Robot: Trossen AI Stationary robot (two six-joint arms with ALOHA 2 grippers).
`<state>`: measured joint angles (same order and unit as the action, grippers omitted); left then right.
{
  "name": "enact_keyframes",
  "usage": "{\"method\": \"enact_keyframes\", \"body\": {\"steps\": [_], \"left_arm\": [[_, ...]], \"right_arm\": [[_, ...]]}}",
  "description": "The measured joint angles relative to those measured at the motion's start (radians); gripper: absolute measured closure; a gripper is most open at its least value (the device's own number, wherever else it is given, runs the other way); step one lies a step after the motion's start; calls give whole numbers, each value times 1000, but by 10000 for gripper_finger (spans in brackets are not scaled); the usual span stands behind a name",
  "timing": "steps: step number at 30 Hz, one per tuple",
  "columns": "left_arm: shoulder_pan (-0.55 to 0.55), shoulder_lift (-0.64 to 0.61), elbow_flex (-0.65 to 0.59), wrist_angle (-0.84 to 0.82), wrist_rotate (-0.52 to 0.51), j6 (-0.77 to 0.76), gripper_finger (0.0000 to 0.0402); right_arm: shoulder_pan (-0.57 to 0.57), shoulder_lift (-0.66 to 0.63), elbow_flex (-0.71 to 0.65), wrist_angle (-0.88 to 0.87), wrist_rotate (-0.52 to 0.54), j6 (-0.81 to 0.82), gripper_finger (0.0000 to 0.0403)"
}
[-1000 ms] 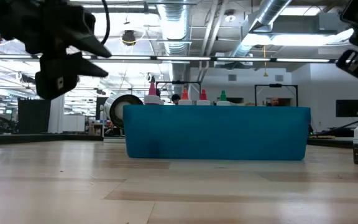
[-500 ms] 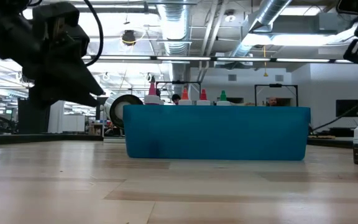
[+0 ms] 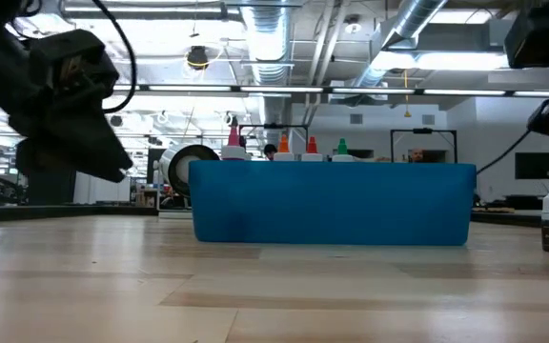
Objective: Pick & Place food coloring
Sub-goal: Put the small black food coloring bottle into the blue bin
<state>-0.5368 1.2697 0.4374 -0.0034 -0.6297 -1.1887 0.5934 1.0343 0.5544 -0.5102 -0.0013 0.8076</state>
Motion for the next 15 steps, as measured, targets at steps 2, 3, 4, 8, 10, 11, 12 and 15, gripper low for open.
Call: {"method": "enact_keyframes", "body": {"steps": [2, 3, 4, 8, 10, 11, 12, 15], "left_arm": [[-25, 0, 0, -30, -29, -36, 280], [-36, 0, 0, -45, -42, -57, 280], [-47, 0, 0, -61, -54, -79, 280], [-93, 0, 0, -93, -111, -134, 280], [-113, 0, 0, -97, -150, -143, 280], [-122, 0, 0, -96, -167, -143, 280], [-128, 0, 0, -96, -179, -143, 280], [-140, 0, 0, -95, -195, -144, 280]], "right_arm": [[0, 46, 2, 43, 2, -44, 310], [0, 66, 3, 63, 5, -62, 310], [0, 86, 4, 72, 8, -76, 310], [-3, 152, 3, 85, 46, -84, 310], [-8, 172, 3, 85, 67, -84, 310], [-12, 180, 3, 85, 80, -84, 310], [-16, 185, 3, 85, 91, -86, 310], [-31, 197, 3, 87, 106, -94, 310]]}}
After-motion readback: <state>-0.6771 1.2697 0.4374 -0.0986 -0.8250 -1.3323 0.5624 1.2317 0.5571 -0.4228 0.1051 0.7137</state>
